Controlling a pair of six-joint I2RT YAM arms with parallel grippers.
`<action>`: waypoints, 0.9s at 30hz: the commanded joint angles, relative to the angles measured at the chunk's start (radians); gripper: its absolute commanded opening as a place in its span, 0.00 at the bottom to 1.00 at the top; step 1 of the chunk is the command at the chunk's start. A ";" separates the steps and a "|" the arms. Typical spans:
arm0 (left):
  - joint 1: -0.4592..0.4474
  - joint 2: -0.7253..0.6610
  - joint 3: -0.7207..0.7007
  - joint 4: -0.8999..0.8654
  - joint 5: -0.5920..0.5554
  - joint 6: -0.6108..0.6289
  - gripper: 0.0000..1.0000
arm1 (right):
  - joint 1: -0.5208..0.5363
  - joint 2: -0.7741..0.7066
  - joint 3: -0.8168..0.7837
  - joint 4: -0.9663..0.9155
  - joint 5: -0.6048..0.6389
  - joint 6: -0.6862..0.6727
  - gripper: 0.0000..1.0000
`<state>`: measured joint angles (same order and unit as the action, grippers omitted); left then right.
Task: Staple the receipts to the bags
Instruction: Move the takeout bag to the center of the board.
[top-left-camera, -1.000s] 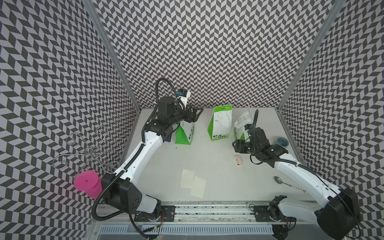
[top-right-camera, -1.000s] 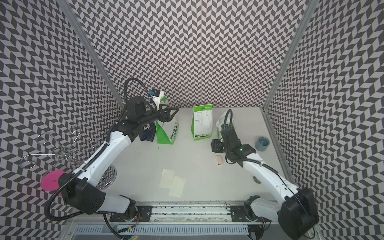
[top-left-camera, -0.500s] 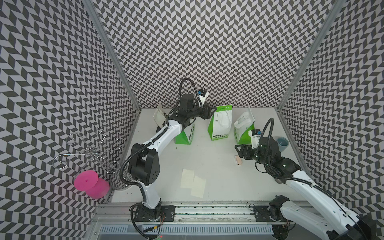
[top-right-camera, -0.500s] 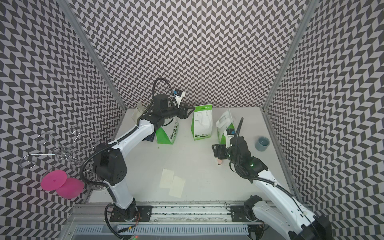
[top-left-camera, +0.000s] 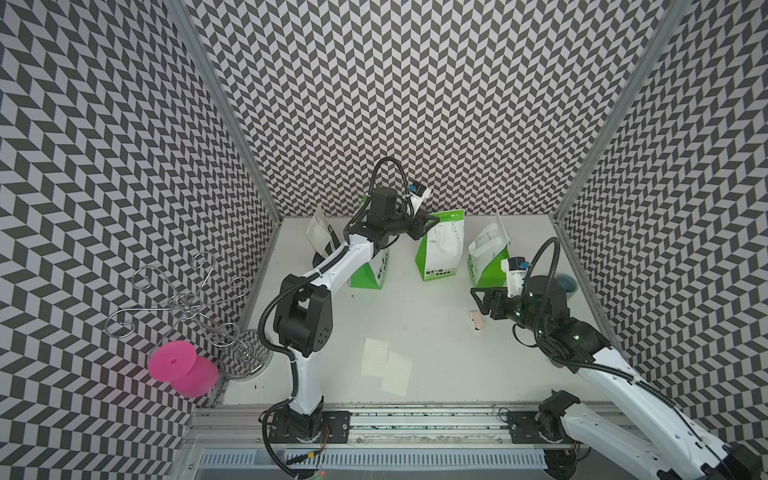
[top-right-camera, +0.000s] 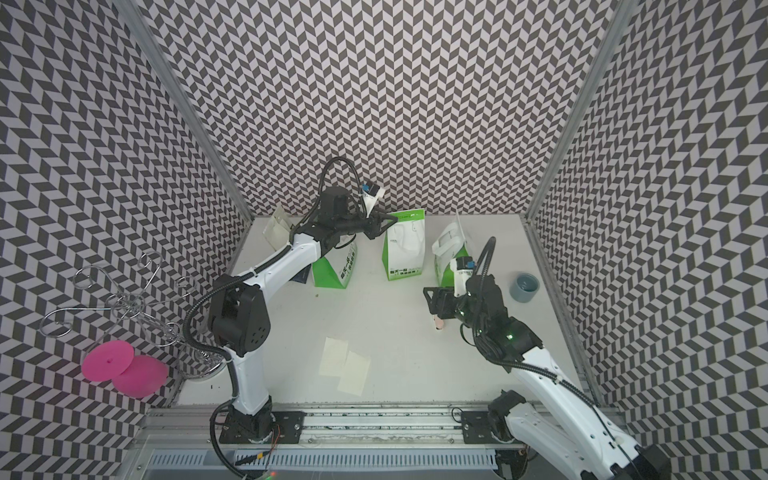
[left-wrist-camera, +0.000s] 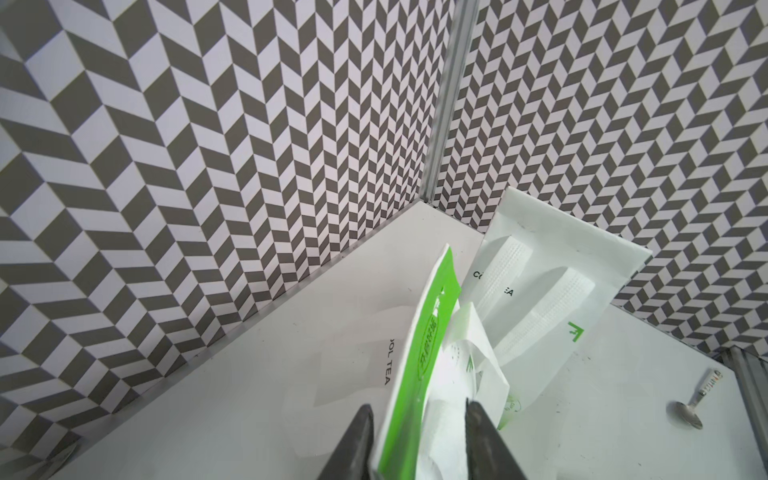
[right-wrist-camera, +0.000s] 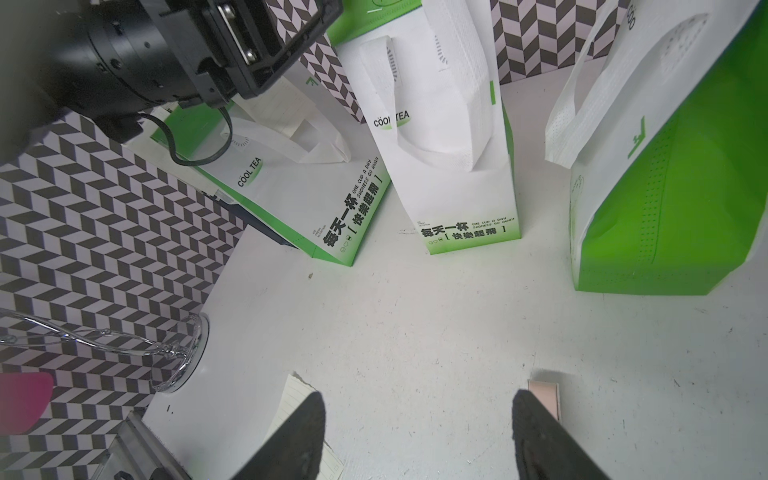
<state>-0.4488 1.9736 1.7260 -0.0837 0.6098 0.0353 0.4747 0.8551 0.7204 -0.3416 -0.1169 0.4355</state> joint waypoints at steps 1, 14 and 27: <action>0.001 0.034 0.011 -0.012 0.066 0.035 0.33 | 0.001 -0.021 -0.010 0.056 0.002 0.008 0.70; 0.016 -0.086 -0.122 0.054 0.159 0.042 0.00 | 0.001 -0.037 -0.036 0.078 0.005 0.023 0.70; 0.012 -0.388 -0.387 -0.200 0.206 0.209 0.00 | 0.002 -0.124 -0.088 0.132 -0.023 0.039 0.70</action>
<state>-0.4320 1.6260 1.3945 -0.2337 0.8215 0.1997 0.4747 0.7540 0.6502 -0.2810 -0.1226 0.4618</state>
